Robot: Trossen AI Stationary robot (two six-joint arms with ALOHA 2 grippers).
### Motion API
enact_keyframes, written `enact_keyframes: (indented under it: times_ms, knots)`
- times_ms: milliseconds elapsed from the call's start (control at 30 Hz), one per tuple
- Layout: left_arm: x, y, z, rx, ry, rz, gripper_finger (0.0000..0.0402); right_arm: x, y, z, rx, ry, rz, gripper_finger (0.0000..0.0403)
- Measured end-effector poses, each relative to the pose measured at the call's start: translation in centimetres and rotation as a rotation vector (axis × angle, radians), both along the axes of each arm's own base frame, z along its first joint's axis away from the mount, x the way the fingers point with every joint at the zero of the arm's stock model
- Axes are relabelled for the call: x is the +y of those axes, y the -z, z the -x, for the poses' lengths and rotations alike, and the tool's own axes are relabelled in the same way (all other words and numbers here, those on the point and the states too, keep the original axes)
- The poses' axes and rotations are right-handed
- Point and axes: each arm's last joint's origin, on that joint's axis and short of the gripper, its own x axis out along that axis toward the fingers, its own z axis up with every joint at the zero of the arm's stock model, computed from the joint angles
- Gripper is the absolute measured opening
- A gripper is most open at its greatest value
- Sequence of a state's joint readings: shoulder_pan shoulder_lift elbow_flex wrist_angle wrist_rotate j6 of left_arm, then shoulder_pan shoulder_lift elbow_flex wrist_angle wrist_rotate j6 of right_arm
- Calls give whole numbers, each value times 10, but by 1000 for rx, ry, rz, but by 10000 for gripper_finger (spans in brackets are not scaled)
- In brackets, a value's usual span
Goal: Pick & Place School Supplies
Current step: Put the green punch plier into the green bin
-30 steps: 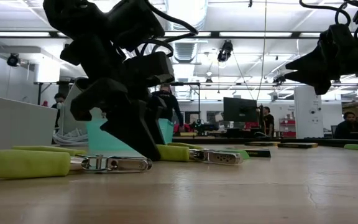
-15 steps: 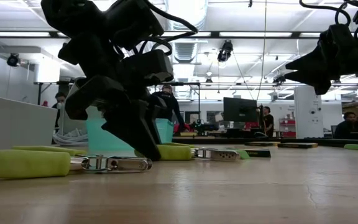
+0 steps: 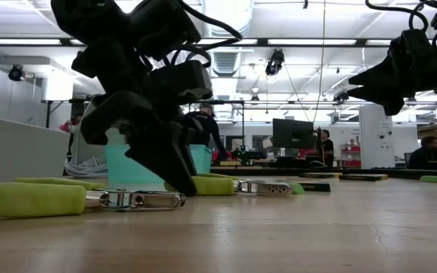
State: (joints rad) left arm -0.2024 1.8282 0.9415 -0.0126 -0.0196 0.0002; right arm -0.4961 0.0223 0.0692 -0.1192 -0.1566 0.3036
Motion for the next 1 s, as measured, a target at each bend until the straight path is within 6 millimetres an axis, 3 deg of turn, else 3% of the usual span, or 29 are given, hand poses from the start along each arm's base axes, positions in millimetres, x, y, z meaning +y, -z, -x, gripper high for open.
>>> enact_keyframes:
  times_ms: [400,533,667,1000]
  knots:
    - [-3,-22,-17,-31,-33,22,58,0,0,0,0,-1,0,196]
    - [-4,-38,-25,-13,-33,20,58,0,0,0,0,-1,0,196]
    - [-6,-64,-32,56,-44,16,58,0,0,0,0,-1,0,196]
    - [-3,-158,-38,135,-127,-71,58,0,0,0,0,-1,0,196]
